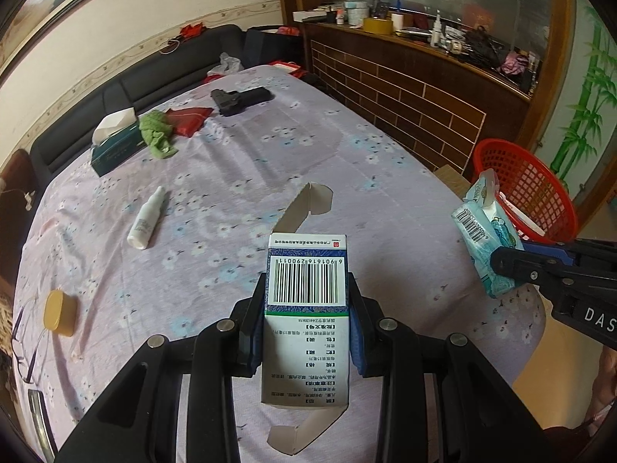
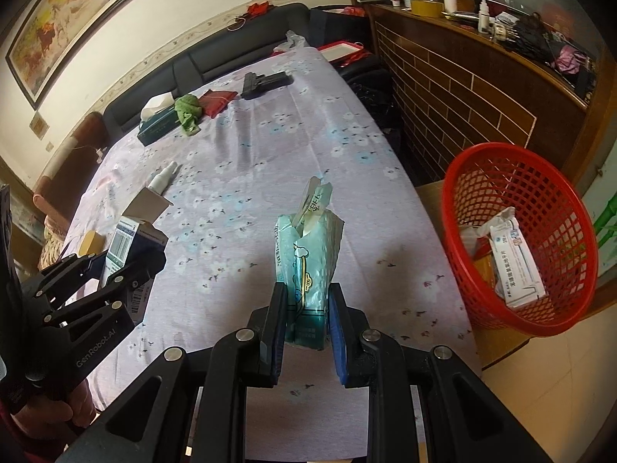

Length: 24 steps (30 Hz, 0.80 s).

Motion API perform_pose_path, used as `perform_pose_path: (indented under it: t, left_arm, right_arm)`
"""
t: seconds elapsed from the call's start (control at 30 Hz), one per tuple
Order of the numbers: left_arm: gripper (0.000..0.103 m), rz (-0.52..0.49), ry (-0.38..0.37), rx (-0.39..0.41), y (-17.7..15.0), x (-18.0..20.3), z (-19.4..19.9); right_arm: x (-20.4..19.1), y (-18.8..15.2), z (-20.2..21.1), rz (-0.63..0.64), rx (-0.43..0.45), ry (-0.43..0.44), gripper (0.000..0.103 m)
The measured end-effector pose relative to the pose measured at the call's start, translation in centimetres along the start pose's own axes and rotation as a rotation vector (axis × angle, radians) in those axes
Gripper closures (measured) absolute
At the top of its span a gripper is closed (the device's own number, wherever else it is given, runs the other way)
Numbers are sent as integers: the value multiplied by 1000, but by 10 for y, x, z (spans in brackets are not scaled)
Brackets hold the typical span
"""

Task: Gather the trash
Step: 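Carry the tissue packet with the right gripper while the left gripper carries the box to the basket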

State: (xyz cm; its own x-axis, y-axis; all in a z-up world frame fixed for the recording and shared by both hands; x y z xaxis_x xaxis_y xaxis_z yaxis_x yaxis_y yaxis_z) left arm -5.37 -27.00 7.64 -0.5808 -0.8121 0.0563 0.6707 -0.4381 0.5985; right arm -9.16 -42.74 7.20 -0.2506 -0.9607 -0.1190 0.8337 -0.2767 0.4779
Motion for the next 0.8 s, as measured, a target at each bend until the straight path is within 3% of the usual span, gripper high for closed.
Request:
perform_pose_path:
  t: [0.8]
  left_arm:
    - [70, -114, -101, 9, 44, 78, -28]
  right_arm:
    - [81, 5, 6, -121, 4, -84, 80]
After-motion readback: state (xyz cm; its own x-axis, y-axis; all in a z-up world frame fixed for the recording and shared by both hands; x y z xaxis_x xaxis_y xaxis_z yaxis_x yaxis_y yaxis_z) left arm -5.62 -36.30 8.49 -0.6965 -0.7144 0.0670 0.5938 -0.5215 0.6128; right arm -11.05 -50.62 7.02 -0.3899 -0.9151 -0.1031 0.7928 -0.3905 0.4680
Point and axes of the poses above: each gripper's, at about its wrist camera, not at the fingertips, and z roughly against the way its jaws point, x to its right, y to its top, the point moved 2 cm from there along -z, roughly the way its jaws point, and after that the axes turned 9 degrees about -y, right-handed, at the moved point
